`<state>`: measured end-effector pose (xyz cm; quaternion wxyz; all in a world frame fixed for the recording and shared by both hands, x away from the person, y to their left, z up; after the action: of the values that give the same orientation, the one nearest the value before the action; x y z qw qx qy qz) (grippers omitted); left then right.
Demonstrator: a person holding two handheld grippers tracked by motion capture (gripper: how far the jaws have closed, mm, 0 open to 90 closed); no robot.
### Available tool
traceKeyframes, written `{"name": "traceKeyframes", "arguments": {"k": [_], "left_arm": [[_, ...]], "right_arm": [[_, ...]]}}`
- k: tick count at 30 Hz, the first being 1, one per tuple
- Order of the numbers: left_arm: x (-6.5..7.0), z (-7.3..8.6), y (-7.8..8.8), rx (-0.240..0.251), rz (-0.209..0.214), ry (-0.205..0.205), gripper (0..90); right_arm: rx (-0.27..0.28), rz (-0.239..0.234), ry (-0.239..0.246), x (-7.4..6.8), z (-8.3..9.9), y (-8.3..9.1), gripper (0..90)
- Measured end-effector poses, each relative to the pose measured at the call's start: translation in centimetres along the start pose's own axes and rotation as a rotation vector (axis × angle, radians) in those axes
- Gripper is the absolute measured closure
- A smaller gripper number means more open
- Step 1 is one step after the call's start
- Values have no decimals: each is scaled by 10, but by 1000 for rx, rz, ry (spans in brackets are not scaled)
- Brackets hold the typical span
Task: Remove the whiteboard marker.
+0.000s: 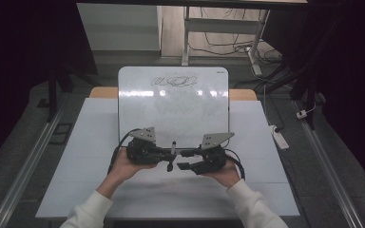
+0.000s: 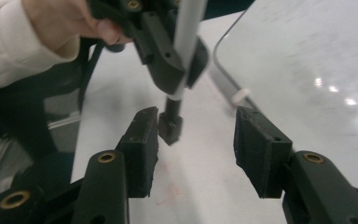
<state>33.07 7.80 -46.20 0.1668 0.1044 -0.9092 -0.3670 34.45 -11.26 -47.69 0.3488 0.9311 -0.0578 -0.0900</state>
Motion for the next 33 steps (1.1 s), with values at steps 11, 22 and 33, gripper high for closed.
{"name": "traceKeyframes", "arguments": {"k": [11,22,33], "left_arm": [[2,-7,-9,-19,43,-25,816],[3,-9,-11,-16,77,-35,815],[3,-9,-11,9,23,-39,807]], "right_arm": [[-45,-78,38,-7,0,-15,641],[-60,-108,57,-8,1,-23,733],[-14,-92,11,-7,0,-26,753]]}}
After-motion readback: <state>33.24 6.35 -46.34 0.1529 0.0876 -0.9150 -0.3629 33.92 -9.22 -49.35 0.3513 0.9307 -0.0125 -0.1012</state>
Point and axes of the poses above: each handheld gripper's, and its own axes: y roughly backward along the jaws, z roughly out of its underside, x roughly to its right, the point moved 4 cm from there along -y, roughly forward along the jaws, and after that the axes turned 13 degrees about -x, right-handed, at the moved point
